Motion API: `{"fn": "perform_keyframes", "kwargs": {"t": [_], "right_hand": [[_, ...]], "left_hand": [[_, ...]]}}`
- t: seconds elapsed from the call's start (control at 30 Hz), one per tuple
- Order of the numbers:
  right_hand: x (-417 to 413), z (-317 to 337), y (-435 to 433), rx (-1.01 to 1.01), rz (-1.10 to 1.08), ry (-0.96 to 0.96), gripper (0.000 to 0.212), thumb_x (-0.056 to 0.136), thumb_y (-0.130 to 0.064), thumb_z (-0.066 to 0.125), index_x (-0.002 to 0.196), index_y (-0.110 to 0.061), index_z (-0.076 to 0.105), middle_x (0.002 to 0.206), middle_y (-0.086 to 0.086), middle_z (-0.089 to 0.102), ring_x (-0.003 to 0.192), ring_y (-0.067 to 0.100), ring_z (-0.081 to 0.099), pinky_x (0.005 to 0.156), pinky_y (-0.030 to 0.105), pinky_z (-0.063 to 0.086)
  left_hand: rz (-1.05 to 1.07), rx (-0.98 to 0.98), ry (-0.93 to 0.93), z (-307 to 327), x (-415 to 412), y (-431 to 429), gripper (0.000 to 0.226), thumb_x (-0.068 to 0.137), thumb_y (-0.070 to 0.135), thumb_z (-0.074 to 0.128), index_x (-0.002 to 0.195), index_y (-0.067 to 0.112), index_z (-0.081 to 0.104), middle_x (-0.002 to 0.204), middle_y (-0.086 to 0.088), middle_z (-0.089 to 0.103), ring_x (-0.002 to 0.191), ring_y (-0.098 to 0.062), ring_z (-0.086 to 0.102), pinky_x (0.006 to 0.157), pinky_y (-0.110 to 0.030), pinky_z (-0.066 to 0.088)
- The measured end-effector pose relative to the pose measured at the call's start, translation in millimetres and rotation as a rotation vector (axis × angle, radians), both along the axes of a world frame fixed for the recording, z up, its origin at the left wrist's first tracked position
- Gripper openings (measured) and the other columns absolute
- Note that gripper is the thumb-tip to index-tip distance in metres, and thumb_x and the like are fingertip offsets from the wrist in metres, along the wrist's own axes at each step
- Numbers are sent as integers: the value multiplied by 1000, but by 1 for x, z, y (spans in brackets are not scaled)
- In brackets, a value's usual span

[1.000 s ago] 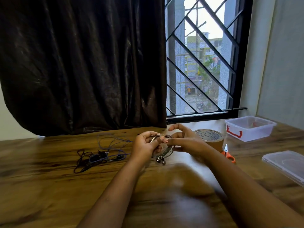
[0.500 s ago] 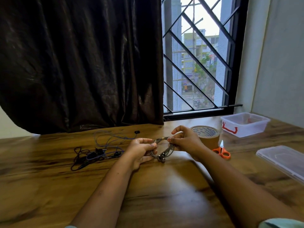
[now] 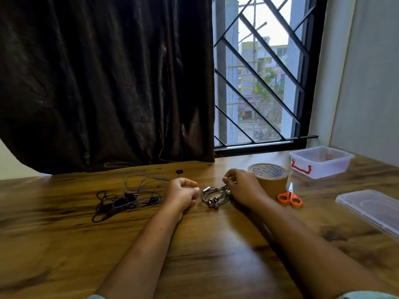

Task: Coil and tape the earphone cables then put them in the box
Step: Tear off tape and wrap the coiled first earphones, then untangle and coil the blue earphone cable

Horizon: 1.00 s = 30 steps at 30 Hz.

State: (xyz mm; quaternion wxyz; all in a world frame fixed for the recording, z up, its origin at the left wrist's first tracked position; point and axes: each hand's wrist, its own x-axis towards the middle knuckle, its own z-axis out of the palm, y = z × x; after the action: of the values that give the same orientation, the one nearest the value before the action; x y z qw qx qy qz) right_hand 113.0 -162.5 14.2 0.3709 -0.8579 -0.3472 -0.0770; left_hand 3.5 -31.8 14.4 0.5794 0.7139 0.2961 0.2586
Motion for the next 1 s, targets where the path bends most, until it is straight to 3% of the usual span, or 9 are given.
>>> {"fn": "perform_keyframes", "kwargs": {"t": [0.2, 0.37, 0.5, 0.57, 0.7, 1.0], "right_hand": [[-9, -2, -2, -88, 60, -2, 25, 96, -22, 53, 118, -16, 64, 115, 6, 64, 95, 15, 59, 82, 23, 47], [-22, -13, -10, -88, 36, -8, 24, 93, -12, 51, 107, -12, 71, 110, 8, 69, 98, 19, 61, 89, 26, 47], [-39, -18, -28, -13, -37, 11, 23, 91, -13, 53, 100, -7, 73, 105, 10, 67, 95, 19, 60, 83, 25, 47], [-47, -20, -44, 5, -83, 20, 23, 89, -13, 54, 97, -6, 75, 102, 11, 68, 91, 19, 61, 76, 22, 43], [-57, -21, -98, 49, -249, 47, 23, 84, -10, 55, 90, -6, 76, 94, 13, 72, 87, 23, 63, 77, 28, 46], [-73, -29, -204, 107, -570, 43, 24, 89, -12, 52, 94, -5, 74, 90, 13, 72, 83, 26, 65, 76, 33, 52]], "left_hand": [[51, 167, 43, 0, 2, -4, 8, 86, 5, 64, 90, 11, 65, 79, -3, 66, 68, -17, 62, 74, -40, 57], [12, 376, 104, -3, 6, -12, 19, 84, 10, 67, 72, 24, 61, 78, -3, 69, 77, -23, 67, 72, -38, 56], [35, 482, 87, 1, 7, -17, 23, 87, 13, 62, 69, 27, 59, 75, 2, 67, 76, -21, 65, 68, -35, 54], [37, 495, 52, 1, 5, -22, 25, 88, 11, 61, 69, 27, 59, 75, 2, 66, 77, -20, 64, 69, -32, 51], [-113, 428, -18, -4, -3, -61, 15, 88, 12, 60, 77, 21, 66, 78, -2, 69, 74, -20, 64, 73, -42, 55], [-378, 651, -181, -9, -31, -151, 13, 87, 12, 63, 87, 22, 70, 81, 9, 68, 77, 3, 59, 62, -5, 42]]}}
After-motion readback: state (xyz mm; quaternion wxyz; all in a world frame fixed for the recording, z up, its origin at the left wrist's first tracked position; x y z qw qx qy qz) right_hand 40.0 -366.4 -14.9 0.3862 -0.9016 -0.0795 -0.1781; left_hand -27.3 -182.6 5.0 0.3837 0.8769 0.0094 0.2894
